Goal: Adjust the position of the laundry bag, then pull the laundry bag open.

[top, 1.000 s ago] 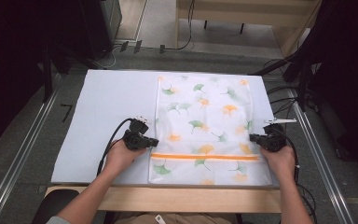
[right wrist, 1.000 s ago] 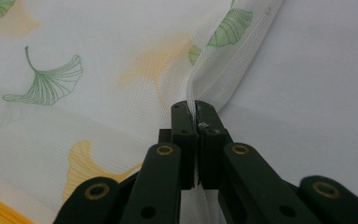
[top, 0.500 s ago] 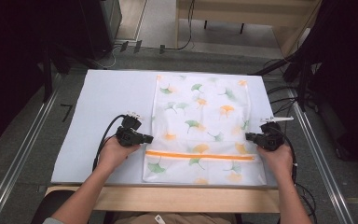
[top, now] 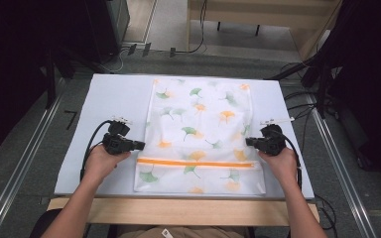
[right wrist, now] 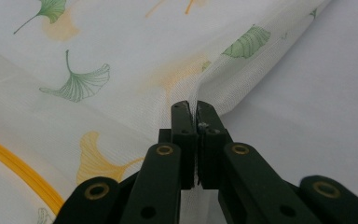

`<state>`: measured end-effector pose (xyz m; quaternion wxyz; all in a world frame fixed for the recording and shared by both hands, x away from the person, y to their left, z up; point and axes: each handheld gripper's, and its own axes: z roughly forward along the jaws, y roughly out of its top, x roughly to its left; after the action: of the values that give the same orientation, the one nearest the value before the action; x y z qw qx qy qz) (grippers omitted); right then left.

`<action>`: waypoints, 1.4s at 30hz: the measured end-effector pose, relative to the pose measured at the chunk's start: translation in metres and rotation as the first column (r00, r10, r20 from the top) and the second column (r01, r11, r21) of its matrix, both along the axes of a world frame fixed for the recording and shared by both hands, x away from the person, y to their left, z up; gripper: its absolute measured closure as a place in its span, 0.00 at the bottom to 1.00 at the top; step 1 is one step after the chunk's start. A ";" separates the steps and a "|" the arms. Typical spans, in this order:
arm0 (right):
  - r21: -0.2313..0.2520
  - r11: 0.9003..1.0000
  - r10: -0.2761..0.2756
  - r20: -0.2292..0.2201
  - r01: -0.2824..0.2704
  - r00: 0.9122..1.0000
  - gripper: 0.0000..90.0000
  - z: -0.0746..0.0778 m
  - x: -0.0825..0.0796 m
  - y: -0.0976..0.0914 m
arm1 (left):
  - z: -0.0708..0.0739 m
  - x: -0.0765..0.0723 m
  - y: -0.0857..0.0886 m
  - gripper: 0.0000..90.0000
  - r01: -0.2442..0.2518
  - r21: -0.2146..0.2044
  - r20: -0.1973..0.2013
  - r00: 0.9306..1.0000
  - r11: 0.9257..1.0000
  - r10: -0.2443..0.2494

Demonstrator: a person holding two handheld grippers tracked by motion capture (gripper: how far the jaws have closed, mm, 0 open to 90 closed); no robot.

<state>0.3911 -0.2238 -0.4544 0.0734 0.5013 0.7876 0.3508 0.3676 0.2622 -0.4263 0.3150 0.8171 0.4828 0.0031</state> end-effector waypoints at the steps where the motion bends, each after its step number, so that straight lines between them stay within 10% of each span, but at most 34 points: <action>1: 0.000 1.000 0.000 0.000 0.000 1.000 0.99 0.000 0.000 0.000 | 0.000 0.000 0.000 1.00 0.000 0.000 0.000 1.000 1.000 0.000; 17: -0.023 0.994 0.110 0.035 -0.110 0.993 0.98 0.004 0.009 0.057 | 0.000 -0.007 0.050 1.00 -0.124 0.024 0.004 0.992 0.992 0.124; 31: -0.017 0.996 0.087 0.053 -0.086 0.995 0.64 0.012 0.001 0.045 | 0.009 -0.014 0.040 0.50 -0.052 -0.040 0.019 0.998 0.998 0.052; 42: 0.011 0.994 0.104 0.057 -0.105 0.993 0.57 0.019 -0.024 0.032 | 0.016 -0.019 0.026 0.46 -0.012 -0.034 0.050 0.999 0.999 0.014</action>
<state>0.3668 -0.1915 -0.4351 0.0734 0.4498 0.8079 0.3736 0.3485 0.2880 -0.4104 0.3407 0.8082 0.4799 0.0177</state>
